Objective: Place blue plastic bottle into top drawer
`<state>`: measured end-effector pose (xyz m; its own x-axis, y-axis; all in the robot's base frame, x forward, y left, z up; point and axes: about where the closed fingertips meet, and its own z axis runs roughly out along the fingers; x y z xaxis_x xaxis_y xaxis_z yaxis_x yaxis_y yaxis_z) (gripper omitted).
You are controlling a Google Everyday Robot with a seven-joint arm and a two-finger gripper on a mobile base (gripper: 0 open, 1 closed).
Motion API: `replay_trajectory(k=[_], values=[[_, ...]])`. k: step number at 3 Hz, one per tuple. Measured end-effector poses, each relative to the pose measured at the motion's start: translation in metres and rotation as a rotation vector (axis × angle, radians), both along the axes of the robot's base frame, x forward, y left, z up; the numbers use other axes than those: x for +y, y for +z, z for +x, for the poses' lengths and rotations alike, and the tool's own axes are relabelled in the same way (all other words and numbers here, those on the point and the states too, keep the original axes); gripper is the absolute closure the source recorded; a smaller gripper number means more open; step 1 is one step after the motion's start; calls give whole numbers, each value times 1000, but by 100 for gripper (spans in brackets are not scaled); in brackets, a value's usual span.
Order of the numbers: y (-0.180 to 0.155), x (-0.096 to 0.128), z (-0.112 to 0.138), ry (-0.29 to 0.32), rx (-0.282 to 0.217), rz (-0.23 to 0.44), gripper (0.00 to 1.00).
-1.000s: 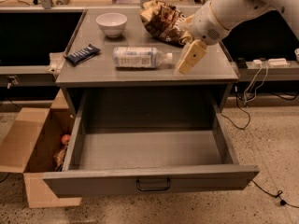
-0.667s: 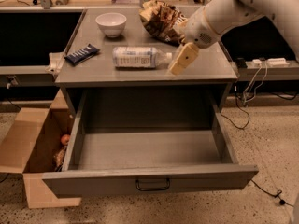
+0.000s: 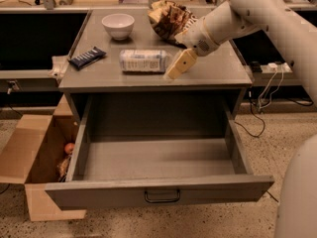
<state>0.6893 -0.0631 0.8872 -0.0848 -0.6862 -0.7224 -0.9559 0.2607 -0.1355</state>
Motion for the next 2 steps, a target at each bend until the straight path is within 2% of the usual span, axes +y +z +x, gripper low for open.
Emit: replay_trajectory(k=[1,2], values=[[0,0,0,0,0,0,0],[-4,8,11,-6,15,22,0]])
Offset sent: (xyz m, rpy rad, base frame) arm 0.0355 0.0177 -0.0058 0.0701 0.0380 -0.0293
